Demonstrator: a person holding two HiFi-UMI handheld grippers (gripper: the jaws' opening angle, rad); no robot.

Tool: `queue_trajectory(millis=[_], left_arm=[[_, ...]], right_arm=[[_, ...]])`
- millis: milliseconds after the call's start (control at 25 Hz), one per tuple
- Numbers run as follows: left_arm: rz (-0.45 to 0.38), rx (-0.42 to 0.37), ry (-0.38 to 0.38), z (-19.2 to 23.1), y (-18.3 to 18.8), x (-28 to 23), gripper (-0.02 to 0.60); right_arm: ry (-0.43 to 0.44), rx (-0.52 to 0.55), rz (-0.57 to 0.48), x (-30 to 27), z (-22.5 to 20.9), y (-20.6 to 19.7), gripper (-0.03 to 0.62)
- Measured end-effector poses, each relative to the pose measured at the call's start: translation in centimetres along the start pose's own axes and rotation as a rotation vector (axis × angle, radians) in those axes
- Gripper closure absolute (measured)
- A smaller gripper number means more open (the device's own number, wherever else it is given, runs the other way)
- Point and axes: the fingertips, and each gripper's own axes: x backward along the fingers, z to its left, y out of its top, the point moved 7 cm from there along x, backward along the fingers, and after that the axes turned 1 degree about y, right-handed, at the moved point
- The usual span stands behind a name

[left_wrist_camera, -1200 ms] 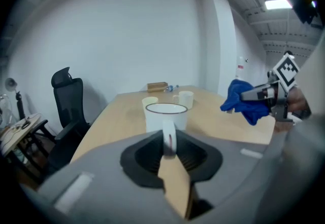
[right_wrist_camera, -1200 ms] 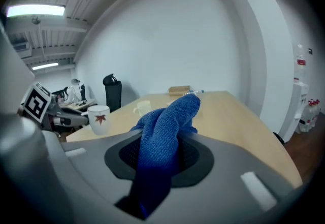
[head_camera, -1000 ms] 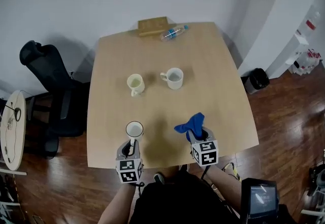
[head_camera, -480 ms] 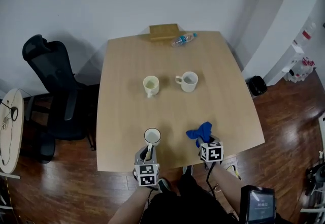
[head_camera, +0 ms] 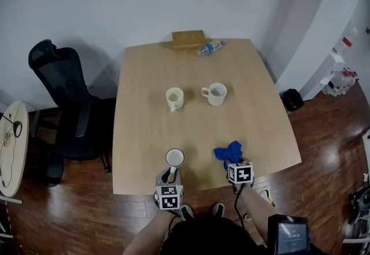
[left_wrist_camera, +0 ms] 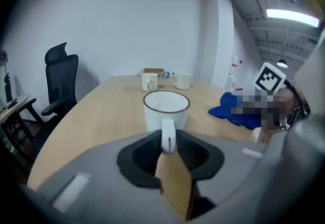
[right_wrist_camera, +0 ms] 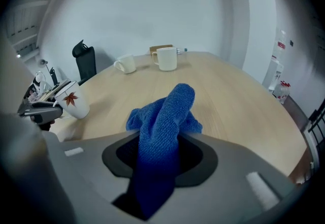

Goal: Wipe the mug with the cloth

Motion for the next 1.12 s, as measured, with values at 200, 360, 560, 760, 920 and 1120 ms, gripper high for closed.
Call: queue_trajectory(millis=[200,360,560,760,920,1120], left_arm=[[0.06,0.076,0.026,-0.4,-0.9,-0.1,0.383],[0.032,0.08,0.042,-0.5,-0.8,1.6,0.345],[0.003,0.111,0.006,-0.6,-0.5,5.5,0.344],[-0.053,0.103,-0.073,-2.2,0.0,10.0,0.384],[-0.089,0.033,-0.11,-3.6,-0.2,12.6,0.428],[-0.159,-0.075,-0.15,-6.3,0.9,15.2,0.44]], right_arm=[[0.089,0.031,-0.046,0.1,0.4,0.2,0.374],[0.145,-0.017,-0.126,2.1,-0.1,0.3,0.301],[0.26,-0.089,-0.183,6.7,-1.3,-1.1,0.321],[0.366,-0.122,-0.269,12.1,-2.2,-2.2,0.393],[0.391,-0.091,-0.322,15.2,-2.3,-3.1,0.424],[0.371,-0.08,-0.393,18.6,-2.5,-3.5,0.45]])
